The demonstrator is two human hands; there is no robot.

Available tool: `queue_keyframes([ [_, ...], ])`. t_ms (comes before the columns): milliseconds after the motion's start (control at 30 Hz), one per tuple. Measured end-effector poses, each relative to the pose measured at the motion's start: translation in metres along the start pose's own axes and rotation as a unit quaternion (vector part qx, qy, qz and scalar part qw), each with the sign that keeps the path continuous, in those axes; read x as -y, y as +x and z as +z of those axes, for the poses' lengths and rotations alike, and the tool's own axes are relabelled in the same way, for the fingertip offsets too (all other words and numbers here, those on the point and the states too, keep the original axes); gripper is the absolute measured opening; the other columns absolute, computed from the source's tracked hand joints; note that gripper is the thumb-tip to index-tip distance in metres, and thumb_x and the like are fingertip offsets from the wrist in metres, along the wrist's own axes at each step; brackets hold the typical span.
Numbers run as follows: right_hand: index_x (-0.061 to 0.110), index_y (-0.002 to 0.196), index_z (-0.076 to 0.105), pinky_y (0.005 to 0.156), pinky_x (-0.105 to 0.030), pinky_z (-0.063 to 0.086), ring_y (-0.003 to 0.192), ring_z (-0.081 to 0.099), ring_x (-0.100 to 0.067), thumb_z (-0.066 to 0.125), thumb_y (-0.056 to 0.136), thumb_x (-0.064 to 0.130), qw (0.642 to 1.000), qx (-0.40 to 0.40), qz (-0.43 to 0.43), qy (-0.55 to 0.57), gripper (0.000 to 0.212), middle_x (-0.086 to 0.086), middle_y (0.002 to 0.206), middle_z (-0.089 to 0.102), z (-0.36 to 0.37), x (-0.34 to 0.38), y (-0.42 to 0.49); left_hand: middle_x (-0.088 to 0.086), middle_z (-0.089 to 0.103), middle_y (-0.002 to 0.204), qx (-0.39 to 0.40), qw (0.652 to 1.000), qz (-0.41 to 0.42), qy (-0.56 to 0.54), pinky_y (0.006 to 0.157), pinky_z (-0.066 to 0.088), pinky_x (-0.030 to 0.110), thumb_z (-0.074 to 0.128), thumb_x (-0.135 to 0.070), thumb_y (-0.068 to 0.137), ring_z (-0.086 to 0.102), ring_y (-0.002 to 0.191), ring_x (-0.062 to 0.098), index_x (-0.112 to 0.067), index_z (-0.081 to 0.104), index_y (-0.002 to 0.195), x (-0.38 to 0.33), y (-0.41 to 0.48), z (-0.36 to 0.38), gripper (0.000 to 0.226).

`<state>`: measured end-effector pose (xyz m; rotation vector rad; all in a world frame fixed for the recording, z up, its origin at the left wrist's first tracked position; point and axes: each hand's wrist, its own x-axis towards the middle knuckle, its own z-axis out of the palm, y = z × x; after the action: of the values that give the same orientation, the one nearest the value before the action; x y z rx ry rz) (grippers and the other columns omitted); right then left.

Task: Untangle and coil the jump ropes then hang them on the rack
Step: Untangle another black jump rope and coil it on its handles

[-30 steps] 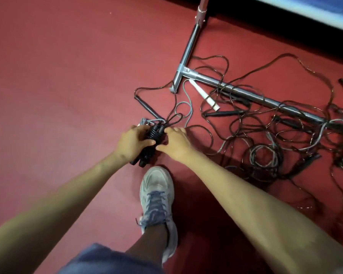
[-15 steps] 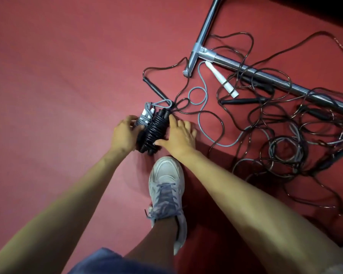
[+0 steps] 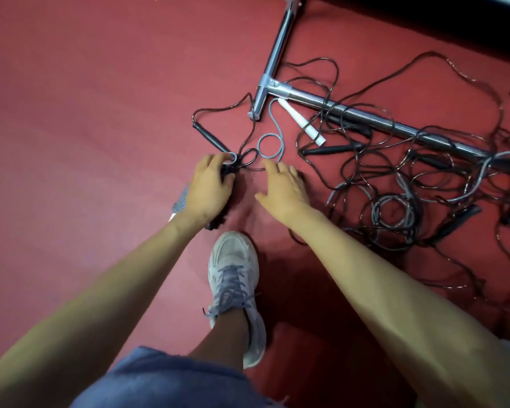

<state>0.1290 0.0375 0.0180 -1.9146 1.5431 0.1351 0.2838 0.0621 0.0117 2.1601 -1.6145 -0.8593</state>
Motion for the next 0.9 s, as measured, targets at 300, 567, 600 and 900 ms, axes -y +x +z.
queue_keyframes([
  [300, 0.011, 0.137, 0.044, 0.109, -0.038, 0.029, 0.127, 0.039, -0.034, 0.063, 0.089, 0.021, 0.983, -0.13, 0.12, 0.048, 0.053, -0.015, 0.133, 0.049, -0.09, -0.147, -0.065, 0.015, 0.052, 0.121, 0.185, 0.936, 0.259, 0.147, 0.097, 0.041, 0.038, 0.056, -0.005, 0.085, 0.049, 0.116, 0.034, -0.006, 0.055, 0.124, -0.161, 0.028, 0.036, 0.039],
  [567, 0.01, 0.129, 0.053, 0.106, -0.037, 0.034, 0.124, 0.04, -0.033, 0.059, 0.092, 0.023, 0.967, -0.121, 0.199, 0.1, 0.04, -0.015, 0.128, 0.051, -0.1, -0.224, -0.09, 0.013, 0.049, 0.126, 0.312, 0.865, 0.288, 0.266, 0.096, 0.041, 0.032, 0.056, -0.011, 0.089, 0.049, 0.12, 0.03, -0.013, 0.052, 0.129, -0.249, 0.019, 0.1, 0.04],
  [600, 0.011, 0.13, 0.053, 0.106, -0.037, 0.034, 0.124, 0.04, -0.033, 0.058, 0.092, 0.023, 0.968, -0.116, 0.199, 0.102, 0.04, -0.014, 0.128, 0.051, -0.096, -0.229, -0.091, 0.013, 0.049, 0.127, 0.317, 0.867, 0.281, 0.263, 0.096, 0.04, 0.031, 0.056, -0.01, 0.089, 0.048, 0.122, 0.03, -0.012, 0.052, 0.129, -0.251, 0.016, 0.113, 0.041],
  [900, 0.011, 0.121, 0.062, 0.103, -0.032, 0.038, 0.116, 0.053, -0.031, 0.055, 0.09, 0.011, 0.974, -0.053, 0.156, 0.155, 0.032, -0.014, 0.121, 0.055, -0.068, -0.253, -0.086, 0.018, 0.049, 0.128, 0.253, 0.95, 0.156, 0.099, 0.101, 0.036, 0.032, 0.055, -0.004, 0.086, 0.05, 0.118, 0.033, -0.006, 0.05, 0.13, -0.235, -0.001, 0.183, 0.044],
])
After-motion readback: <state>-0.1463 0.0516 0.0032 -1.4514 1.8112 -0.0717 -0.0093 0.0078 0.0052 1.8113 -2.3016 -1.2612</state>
